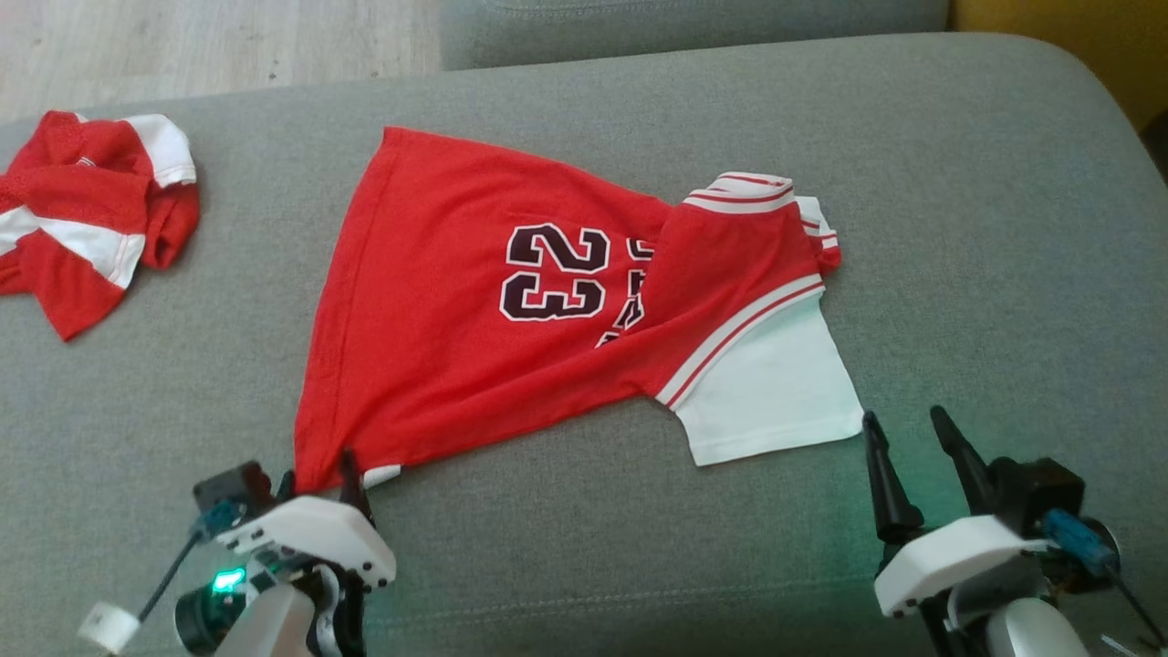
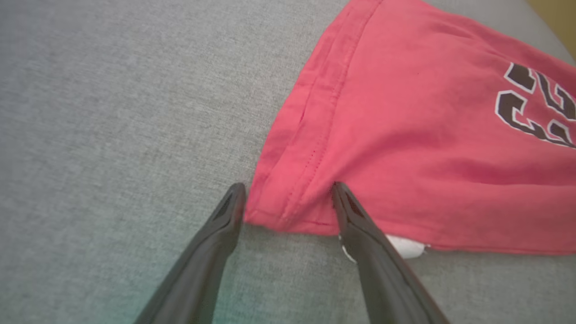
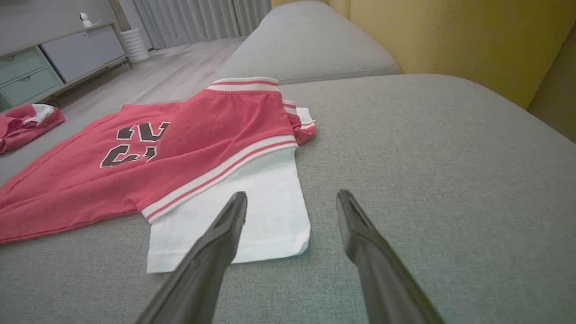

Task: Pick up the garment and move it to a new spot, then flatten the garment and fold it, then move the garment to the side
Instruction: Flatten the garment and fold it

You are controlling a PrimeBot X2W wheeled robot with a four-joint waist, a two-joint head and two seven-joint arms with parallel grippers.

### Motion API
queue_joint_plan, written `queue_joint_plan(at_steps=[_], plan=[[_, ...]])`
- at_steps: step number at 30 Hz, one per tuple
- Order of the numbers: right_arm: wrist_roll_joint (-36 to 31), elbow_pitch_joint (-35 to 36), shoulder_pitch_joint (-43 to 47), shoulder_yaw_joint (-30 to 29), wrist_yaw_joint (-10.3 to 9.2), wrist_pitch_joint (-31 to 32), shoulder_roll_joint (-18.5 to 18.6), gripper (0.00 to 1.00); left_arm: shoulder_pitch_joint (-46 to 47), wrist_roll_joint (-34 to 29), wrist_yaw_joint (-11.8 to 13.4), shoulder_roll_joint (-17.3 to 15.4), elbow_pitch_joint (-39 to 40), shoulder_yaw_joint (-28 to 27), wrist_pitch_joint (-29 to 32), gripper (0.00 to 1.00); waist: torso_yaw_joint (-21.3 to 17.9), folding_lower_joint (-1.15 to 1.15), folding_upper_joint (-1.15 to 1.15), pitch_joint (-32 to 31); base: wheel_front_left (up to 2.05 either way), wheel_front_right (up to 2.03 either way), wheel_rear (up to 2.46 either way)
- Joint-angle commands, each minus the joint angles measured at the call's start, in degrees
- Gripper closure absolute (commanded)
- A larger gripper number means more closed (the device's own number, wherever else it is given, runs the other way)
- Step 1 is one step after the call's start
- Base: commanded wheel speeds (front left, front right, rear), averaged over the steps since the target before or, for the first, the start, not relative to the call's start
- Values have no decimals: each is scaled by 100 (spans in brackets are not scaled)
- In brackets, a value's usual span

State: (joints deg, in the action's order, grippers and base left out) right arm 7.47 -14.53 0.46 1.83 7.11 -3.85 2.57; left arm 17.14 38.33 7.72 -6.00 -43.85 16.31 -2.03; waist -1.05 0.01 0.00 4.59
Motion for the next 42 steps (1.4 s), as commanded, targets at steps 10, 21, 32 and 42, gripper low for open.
queue_joint_plan(at_steps=[10,21,32,42], plan=[[-200,-417,-737,120,37,529,31,0,475,-54,-168,-42,-5,4,-61,100,69,-1,0,113,0,0,0],[-473,-2102,-1547,-72,37,896,31,0,426,-191,-232,5,522,224,-350,100,357,-1,0,198,0,0,0],[-366,-3042,-2043,275,37,911,31,100,240,-189,-166,-30,1052,302,-340,100,364,-1,0,184,0,0,0],[17,-2973,-2407,307,37,157,31,100,150,25,-215,-106,1536,208,-218,100,300,-1,0,-188,0,0,0]])
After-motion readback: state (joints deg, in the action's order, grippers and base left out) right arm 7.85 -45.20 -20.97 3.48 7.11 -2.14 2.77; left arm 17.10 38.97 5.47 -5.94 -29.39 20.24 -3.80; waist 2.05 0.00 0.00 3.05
